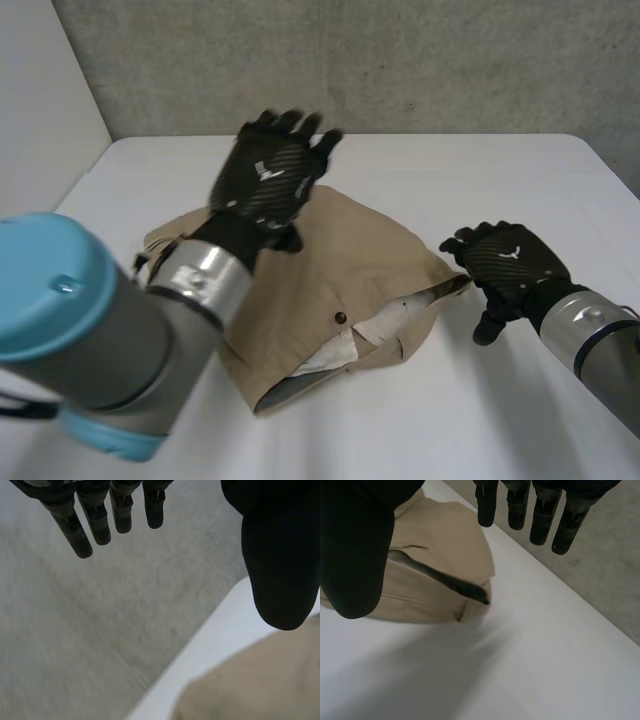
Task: Fold the shorts.
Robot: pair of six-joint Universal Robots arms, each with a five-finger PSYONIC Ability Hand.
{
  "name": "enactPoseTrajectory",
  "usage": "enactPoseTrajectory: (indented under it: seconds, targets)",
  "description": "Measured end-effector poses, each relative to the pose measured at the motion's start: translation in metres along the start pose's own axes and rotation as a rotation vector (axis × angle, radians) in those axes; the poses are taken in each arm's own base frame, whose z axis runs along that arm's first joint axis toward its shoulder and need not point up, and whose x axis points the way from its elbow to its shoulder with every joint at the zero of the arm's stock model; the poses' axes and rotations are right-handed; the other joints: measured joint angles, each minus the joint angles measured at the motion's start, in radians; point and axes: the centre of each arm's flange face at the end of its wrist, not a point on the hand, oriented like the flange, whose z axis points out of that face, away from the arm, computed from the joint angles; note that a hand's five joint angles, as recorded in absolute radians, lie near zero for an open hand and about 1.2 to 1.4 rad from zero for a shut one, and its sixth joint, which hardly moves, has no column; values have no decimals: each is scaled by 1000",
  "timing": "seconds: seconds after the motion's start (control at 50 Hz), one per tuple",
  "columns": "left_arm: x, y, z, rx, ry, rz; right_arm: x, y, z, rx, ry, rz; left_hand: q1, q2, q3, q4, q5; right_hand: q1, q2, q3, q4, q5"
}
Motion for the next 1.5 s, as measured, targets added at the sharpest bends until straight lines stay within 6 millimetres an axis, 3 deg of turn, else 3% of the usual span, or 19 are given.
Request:
enactPoseTrajectory:
  seconds: [0.12, 0.28, 0.3, 0.32, 0.34, 0.38, 0.5, 0.66, 0.72, 0.74, 0.78, 0.84, 0.96, 1.04, 1.18, 1.2, 1.22, 1.36, 1.5]
  targets:
    - [-19, 12, -17, -114, -31, -139, -5, 4, 9, 4, -45, -3, 0, 0, 0, 0, 0, 0, 0, 0, 0, 0]
    - [-47, 28, -40, -206, -124, -260, -18, 18, 55, 26, -62, -99, 0, 0, 0, 0, 0, 158, 161, 171, 146, 145]
    - [-49, 30, -42, -210, -134, -261, -18, 22, 62, 21, -49, -124, 0, 0, 0, 0, 0, 394, 433, 437, 395, 384]
    - [-50, 30, -43, -212, -138, -261, -17, 23, 67, 18, -39, -138, 0, 0, 0, 0, 0, 394, 433, 437, 395, 384]
    - [-52, 31, -44, -215, -146, -260, -15, 25, 73, 14, -24, -158, 0, 0, 0, 0, 0, 669, 731, 725, 704, 683]
    - [-54, 33, -46, -218, -153, -258, -11, 26, 81, 8, 3, -185, 0, 0, 0, 0, 0, 753, 864, 858, 840, 816]
    - [-63, 39, -50, -234, -189, -252, 24, 10, 111, 27, 182, -279, 0, 0, 0, 0, 0, 789, 952, 968, 957, 914]
    - [-70, 42, -52, -244, -214, -251, 93, -14, 150, 118, 360, -315, 0, 0, 0, 0, 0, 789, 949, 964, 951, 914]
    - [-70, 42, -52, -244, -214, -251, 111, -17, 162, 151, 390, -327, 0, 0, 0, 0, 0, 653, 755, 783, 764, 757]
    - [-69, 42, -52, -243, -213, -251, 118, -18, 166, 163, 400, -332, 0, 0, 0, 0, 0, 420, 471, 486, 483, 485]
    - [-69, 42, -52, -243, -211, -252, 123, -19, 169, 171, 409, -334, 0, 0, 0, 0, 0, 290, 311, 320, 309, 309]
    - [-68, 42, -52, -243, -210, -252, 127, -25, 162, 171, 422, -324, 0, 0, 0, 0, 0, 53, 40, 43, 24, 35]
    - [-68, 44, -50, -249, -210, -253, 117, -44, 126, 145, 408, -270, 0, 0, 0, 0, 0, 27, -3, 0, -3, 0]
    - [-69, 50, -45, -265, -206, -254, 81, -58, 75, 95, 315, -159, 0, 0, 0, 0, 0, 27, -3, 0, -3, 0]
    - [-66, 68, -33, -315, -189, -263, 21, -51, 11, -20, 100, 33, 13, 9, 7, 8, 5, 43, 23, 29, 13, 24]
    - [-66, 68, -33, -315, -189, -263, 21, -51, 11, -20, 100, 33, 13, 9, 7, 8, 5, 43, 23, 29, 13, 24]
    - [-64, 75, -28, -335, -178, -268, 3, -47, -2, -34, 33, 66, 63, 47, 41, 47, 37, 58, 48, 57, 33, 45]
    - [-54, 103, -15, -416, -123, -289, -43, -28, -26, -31, -113, 94, 153, 140, 130, 141, 127, 84, 66, 89, 67, 68]
    - [-44, 132, -3, -479, -84, -300, -57, -3, -14, -11, -90, 55, 260, 245, 238, 247, 233, 111, 86, 118, 94, 95]
